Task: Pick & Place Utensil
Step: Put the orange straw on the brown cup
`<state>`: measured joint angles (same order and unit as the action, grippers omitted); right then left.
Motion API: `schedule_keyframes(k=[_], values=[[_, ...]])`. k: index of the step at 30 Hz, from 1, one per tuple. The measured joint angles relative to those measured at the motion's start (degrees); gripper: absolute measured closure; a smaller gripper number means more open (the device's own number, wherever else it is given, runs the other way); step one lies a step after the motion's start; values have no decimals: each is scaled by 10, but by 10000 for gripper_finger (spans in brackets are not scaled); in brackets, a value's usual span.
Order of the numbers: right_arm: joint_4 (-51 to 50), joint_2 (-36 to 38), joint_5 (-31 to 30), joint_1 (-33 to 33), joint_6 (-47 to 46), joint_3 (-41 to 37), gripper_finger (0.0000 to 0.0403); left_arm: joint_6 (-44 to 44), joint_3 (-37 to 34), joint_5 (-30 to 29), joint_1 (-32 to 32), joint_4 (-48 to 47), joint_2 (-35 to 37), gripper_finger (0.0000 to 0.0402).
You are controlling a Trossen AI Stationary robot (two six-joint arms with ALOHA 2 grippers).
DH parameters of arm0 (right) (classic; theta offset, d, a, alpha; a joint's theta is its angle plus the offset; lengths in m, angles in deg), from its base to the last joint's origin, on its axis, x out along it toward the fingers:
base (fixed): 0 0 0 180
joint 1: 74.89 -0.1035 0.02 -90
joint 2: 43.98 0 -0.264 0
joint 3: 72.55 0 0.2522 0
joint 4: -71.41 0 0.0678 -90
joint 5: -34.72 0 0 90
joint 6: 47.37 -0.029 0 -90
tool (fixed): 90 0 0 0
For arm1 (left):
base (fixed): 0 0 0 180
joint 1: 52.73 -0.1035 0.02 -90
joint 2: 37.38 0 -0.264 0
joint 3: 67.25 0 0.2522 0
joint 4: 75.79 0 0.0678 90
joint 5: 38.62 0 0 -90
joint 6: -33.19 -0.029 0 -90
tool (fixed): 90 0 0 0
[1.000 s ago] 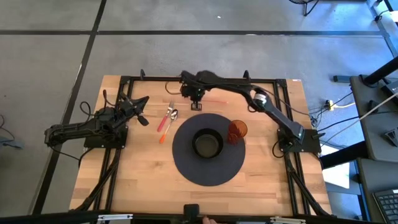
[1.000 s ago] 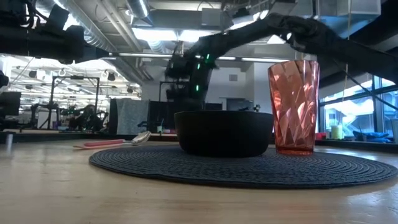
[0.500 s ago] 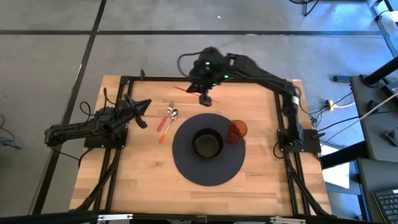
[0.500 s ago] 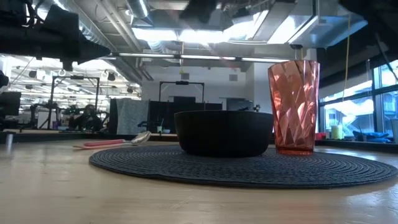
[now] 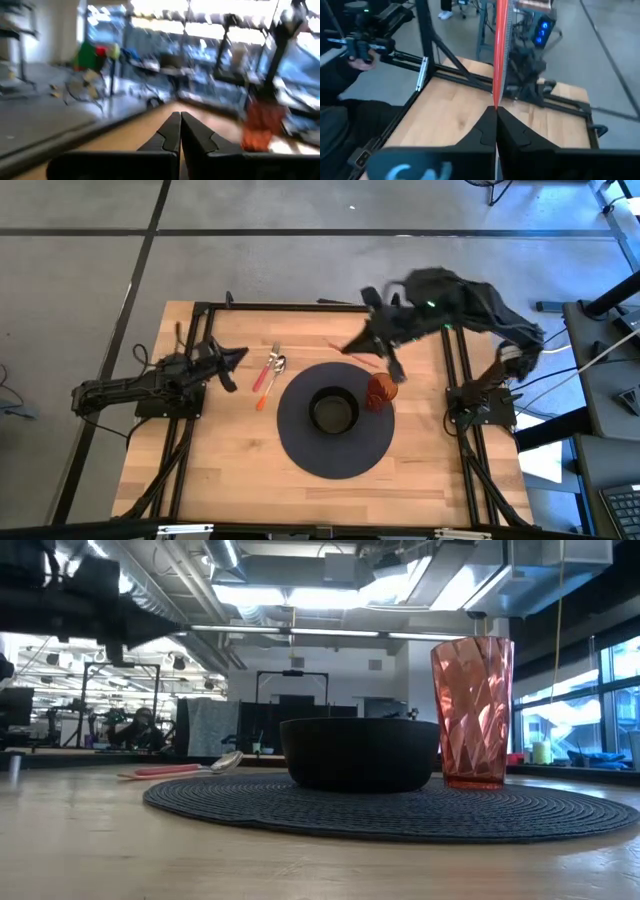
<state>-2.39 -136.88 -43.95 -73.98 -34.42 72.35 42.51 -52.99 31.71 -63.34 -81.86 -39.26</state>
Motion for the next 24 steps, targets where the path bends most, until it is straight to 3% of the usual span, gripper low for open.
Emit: schedule_keyframes(k=[6,17,24], values=[[137,108,-6,-35,13,-175,403,-10,0,42,0,-43,0,396],[469,351,31,4,-21,-643,403,-73,0,39,0,-5,0,396],[598,450,5,4,-56,-813,403,-90,0,26,0,6,0,396]])
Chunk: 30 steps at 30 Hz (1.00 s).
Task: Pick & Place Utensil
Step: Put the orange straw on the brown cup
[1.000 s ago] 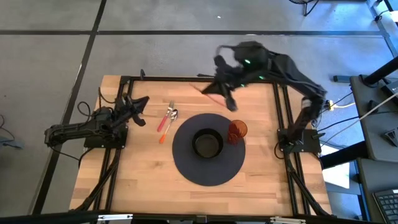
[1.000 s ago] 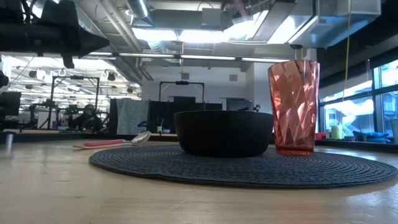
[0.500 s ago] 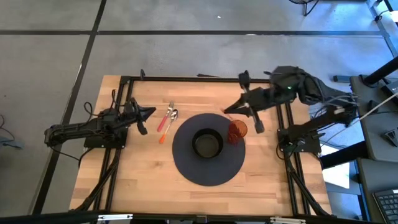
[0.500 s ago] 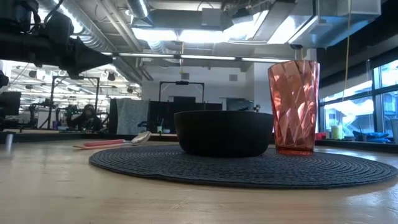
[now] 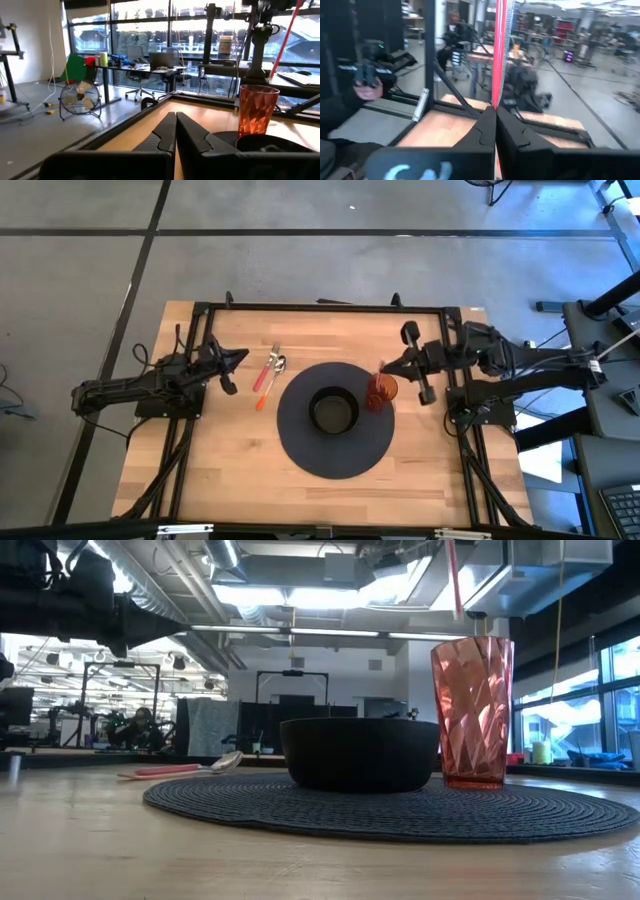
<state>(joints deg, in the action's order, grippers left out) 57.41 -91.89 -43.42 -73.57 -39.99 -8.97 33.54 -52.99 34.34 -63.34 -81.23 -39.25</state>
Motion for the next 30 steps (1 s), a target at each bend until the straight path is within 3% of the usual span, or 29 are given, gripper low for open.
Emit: schedule_keyframes(k=[7,16,24,30], values=[[39,50,-37,0,2,-92,403,-68,0,0,0,40,0,395],[145,53,-139,5,-20,-191,403,-161,0,-32,0,85,0,396],[167,53,-156,12,-56,-253,403,-231,0,-49,0,87,0,396],[197,53,-202,12,-85,-299,403,-237,0,-49,0,90,0,396]])
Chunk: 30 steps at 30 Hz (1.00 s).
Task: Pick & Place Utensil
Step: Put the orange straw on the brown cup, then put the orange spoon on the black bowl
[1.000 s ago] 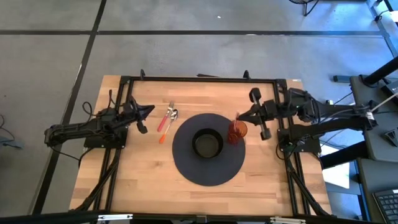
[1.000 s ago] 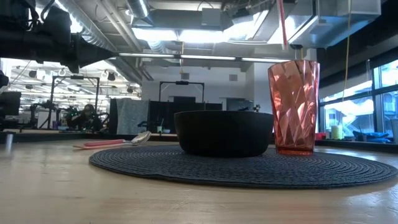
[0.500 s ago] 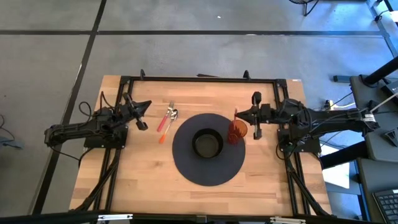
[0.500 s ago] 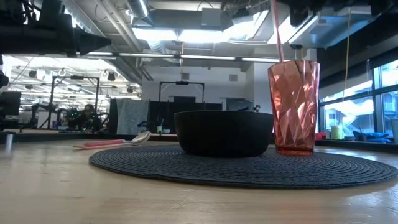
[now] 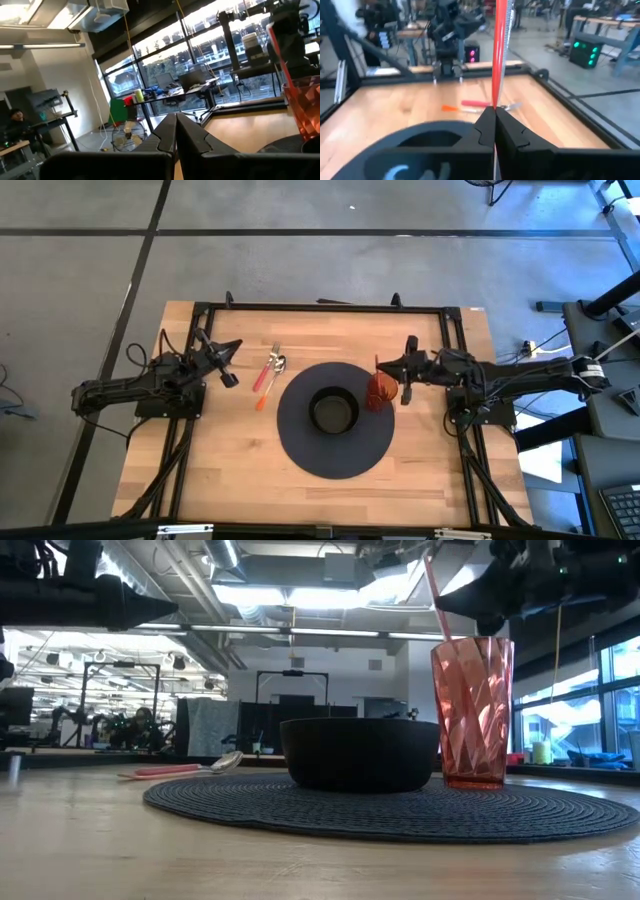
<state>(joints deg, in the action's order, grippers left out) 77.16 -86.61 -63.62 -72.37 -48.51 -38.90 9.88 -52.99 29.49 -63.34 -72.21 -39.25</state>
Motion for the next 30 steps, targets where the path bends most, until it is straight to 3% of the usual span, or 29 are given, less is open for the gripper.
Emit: schedule_keyframes(k=[4,16,22,30], values=[[42,0,-7,0,-12,-28,403,2,0,0,0,6,0,396],[45,0,1,0,-29,-53,385,16,0,0,0,8,0,396],[45,0,15,-1,-20,-53,345,16,0,1,0,7,0,396],[69,5,67,-1,4,-52,254,16,0,1,0,7,0,396]])
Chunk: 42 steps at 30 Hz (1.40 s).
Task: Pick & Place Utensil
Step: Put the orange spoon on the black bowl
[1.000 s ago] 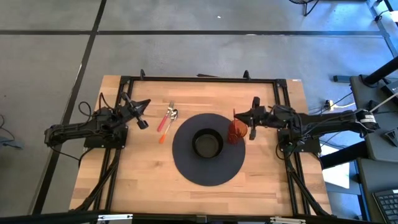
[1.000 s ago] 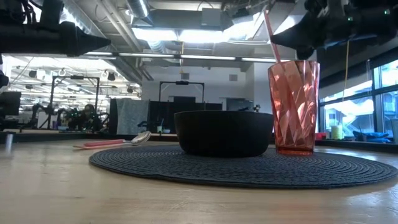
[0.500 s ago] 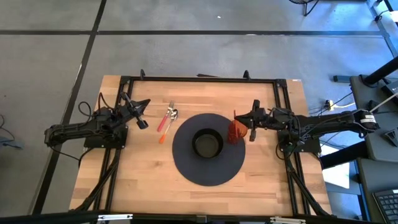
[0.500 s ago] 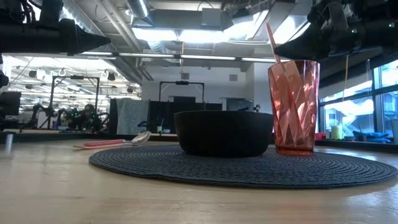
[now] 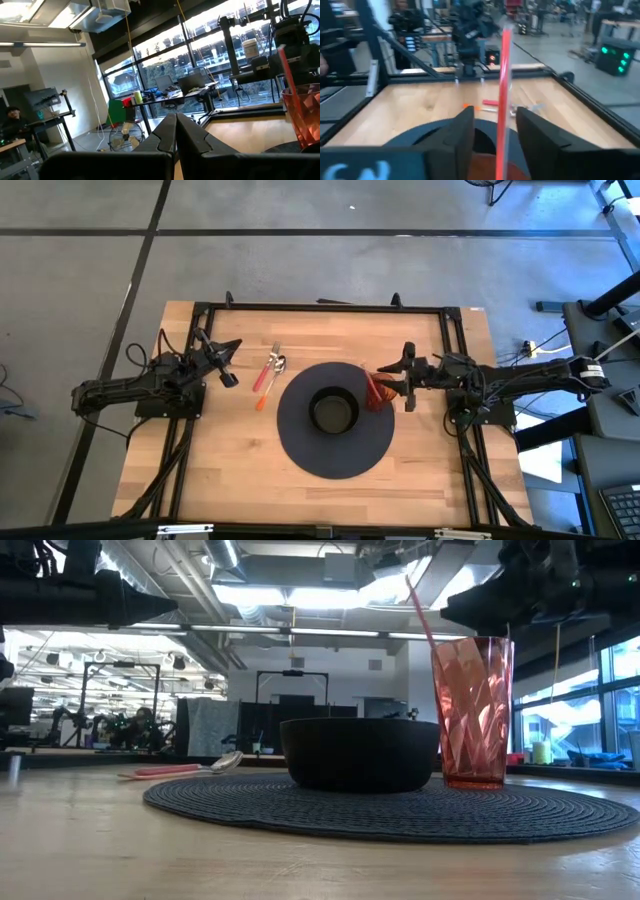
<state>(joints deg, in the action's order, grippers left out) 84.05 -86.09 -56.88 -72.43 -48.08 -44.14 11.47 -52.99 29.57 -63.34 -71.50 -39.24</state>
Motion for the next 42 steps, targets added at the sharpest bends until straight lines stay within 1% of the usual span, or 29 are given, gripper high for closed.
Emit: schedule_keyframes(k=[3,5,7,9,11,13,17,18,20,23,26,27,28,29,31,36,42], values=[[-1,22,13,0,11,13,227,0,0,0,0,0,0,395],[-4,45,17,0,9,24,216,0,0,0,0,0,0,395],[-31,73,19,0,9,40,214,0,0,0,0,0,0,395],[-79,108,19,0,11,59,220,0,0,0,0,0,0,395],[-122,147,32,0,34,72,240,1,0,0,0,0,0,396],[-145,191,69,0,57,73,274,1,0,0,0,-1,0,395],[-161,272,120,0,60,51,373,2,0,0,0,-2,0,395],[-159,291,131,0,62,41,387,2,0,0,0,-2,0,396],[-155,325,144,0,62,22,390,2,0,0,0,-2,0,396],[-156,374,145,0,57,-15,389,2,0,0,0,-2,0,396],[-148,418,113,0,60,-44,398,1,0,0,0,-2,0,396],[-135,419,98,0,59,-51,398,2,0,0,0,-1,0,396],[-143,421,86,0,59,-57,396,1,0,1,0,-1,0,396],[-154,418,83,0,59,-60,395,1,0,1,0,-1,0,396],[-138,408,77,0,61,-63,396,1,0,3,0,-1,0,396],[-140,410,71,0,59,-79,398,1,0,3,0,0,0,396],[-153,411,38,0,68,-95,400,0,0,3,0,1,0,396]])
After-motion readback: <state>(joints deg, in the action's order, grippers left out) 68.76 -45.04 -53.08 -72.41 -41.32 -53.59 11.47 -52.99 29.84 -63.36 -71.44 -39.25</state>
